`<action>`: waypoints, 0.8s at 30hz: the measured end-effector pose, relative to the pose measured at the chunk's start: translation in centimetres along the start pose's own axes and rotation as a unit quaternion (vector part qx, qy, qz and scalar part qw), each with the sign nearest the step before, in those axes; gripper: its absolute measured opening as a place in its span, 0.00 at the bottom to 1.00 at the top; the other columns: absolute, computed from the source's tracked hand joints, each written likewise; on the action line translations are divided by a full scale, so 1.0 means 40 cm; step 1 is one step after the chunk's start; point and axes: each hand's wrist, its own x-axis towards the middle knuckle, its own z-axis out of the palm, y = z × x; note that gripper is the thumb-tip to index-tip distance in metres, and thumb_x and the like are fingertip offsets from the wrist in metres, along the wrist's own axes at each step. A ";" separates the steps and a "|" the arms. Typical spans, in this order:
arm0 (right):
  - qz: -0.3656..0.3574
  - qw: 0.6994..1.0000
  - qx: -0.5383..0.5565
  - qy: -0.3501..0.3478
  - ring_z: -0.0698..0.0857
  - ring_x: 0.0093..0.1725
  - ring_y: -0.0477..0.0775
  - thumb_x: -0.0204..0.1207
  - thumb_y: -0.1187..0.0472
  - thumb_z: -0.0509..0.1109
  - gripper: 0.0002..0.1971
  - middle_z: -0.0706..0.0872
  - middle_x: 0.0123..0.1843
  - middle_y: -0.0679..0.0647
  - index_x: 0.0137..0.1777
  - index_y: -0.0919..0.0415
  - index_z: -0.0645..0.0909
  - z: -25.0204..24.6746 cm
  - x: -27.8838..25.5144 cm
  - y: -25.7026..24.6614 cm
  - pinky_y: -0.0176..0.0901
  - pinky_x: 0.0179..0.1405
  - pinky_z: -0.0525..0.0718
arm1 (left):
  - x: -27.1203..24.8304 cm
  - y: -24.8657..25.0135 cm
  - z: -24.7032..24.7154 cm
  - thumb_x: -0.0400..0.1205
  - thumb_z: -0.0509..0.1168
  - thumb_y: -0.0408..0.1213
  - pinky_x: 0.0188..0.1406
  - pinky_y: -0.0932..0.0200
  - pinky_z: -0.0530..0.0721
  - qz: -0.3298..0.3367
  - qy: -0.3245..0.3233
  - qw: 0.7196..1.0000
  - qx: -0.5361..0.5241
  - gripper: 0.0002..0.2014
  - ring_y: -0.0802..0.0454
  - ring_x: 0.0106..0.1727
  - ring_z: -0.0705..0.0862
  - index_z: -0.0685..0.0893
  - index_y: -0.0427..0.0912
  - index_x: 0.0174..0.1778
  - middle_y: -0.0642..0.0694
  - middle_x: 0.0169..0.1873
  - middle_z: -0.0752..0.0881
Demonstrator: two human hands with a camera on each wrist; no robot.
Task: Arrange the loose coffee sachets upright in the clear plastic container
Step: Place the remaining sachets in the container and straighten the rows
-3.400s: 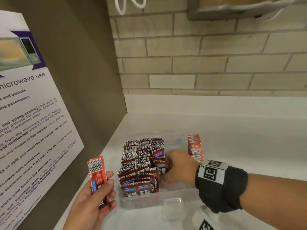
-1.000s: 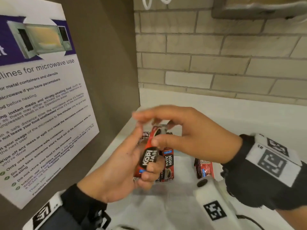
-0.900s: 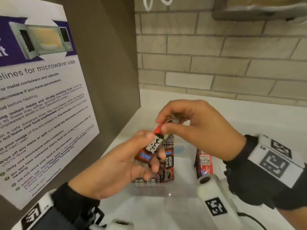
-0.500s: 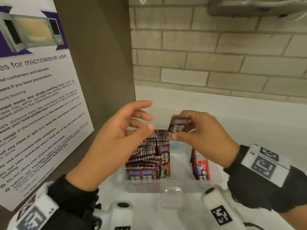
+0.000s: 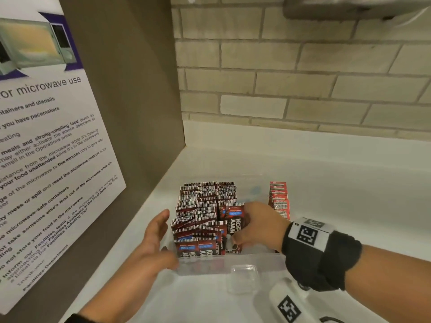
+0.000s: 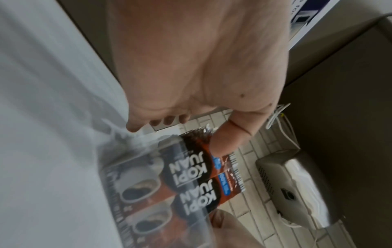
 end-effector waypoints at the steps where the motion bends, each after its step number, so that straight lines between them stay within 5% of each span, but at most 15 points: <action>1: 0.001 1.000 0.005 -0.003 0.90 0.44 0.57 0.61 0.66 0.80 0.19 0.90 0.47 0.57 0.52 0.63 0.83 0.004 0.002 -0.001 0.56 0.48 0.89 | 0.001 -0.009 0.001 0.44 0.70 0.40 0.80 0.48 0.61 -0.005 -0.016 1.000 0.000 0.58 0.61 0.79 0.63 0.63 0.58 0.77 0.55 0.77 0.69; 4: 0.028 0.999 0.032 -0.016 0.90 0.43 0.62 0.61 0.65 0.81 0.25 0.88 0.49 0.62 0.56 0.65 0.75 0.010 0.000 -0.001 0.58 0.43 0.89 | 0.005 -0.025 0.009 0.47 0.73 0.37 0.65 0.57 0.79 -0.011 -0.054 0.998 -0.009 0.57 0.60 0.70 0.78 0.62 0.56 0.78 0.54 0.72 0.76; 7: 0.042 0.998 0.045 -0.025 0.87 0.36 0.55 0.65 0.64 0.80 0.26 0.85 0.49 0.61 0.54 0.59 0.66 0.011 -0.001 0.002 0.47 0.35 0.89 | 0.006 -0.038 0.018 0.51 0.76 0.35 0.48 0.62 0.85 -0.005 -0.067 0.997 -0.024 0.54 0.54 0.61 0.85 0.65 0.53 0.76 0.48 0.64 0.84; 11: 0.057 0.993 0.077 -0.068 0.86 0.35 0.50 0.66 0.67 0.79 0.32 0.83 0.46 0.57 0.60 0.57 0.60 0.007 -0.002 0.000 0.44 0.38 0.89 | 0.013 -0.053 0.023 0.53 0.80 0.36 0.51 0.63 0.85 0.010 -0.071 0.997 -0.032 0.53 0.50 0.61 0.86 0.64 0.48 0.76 0.48 0.60 0.87; 14: 0.059 0.990 0.086 -0.095 0.86 0.36 0.48 0.66 0.70 0.78 0.33 0.81 0.44 0.53 0.64 0.58 0.61 0.001 -0.003 0.000 0.39 0.34 0.87 | 0.018 -0.054 0.025 0.51 0.85 0.46 0.53 0.64 0.84 0.014 -0.075 0.997 -0.029 0.57 0.54 0.61 0.85 0.63 0.47 0.75 0.53 0.59 0.87; 16: 0.050 0.990 0.077 -0.109 0.85 0.35 0.46 0.66 0.73 0.77 0.27 0.82 0.42 0.52 0.58 0.56 0.68 -0.003 -0.002 -0.005 0.36 0.31 0.85 | 0.018 -0.053 0.026 0.49 0.85 0.56 0.53 0.66 0.83 0.020 -0.075 0.997 -0.024 0.59 0.57 0.62 0.85 0.64 0.46 0.75 0.55 0.60 0.87; 19: 0.044 0.991 0.052 -0.113 0.88 0.42 0.53 0.66 0.74 0.76 0.22 0.86 0.46 0.55 0.49 0.52 0.71 0.004 0.001 -0.020 0.48 0.44 0.89 | 0.018 -0.057 0.025 0.47 0.82 0.64 0.52 0.71 0.81 0.030 -0.071 0.997 -0.006 0.60 0.64 0.60 0.84 0.65 0.44 0.73 0.61 0.59 0.87; 24: 0.030 0.997 0.011 -0.071 0.85 0.56 0.59 0.61 0.61 0.82 0.39 0.84 0.60 0.57 0.69 0.57 0.64 0.026 0.017 -0.025 0.55 0.56 0.85 | 0.023 -0.072 0.019 0.51 0.83 0.58 0.50 0.71 0.82 0.034 -0.058 0.998 -0.011 0.55 0.64 0.58 0.85 0.67 0.42 0.71 0.61 0.56 0.88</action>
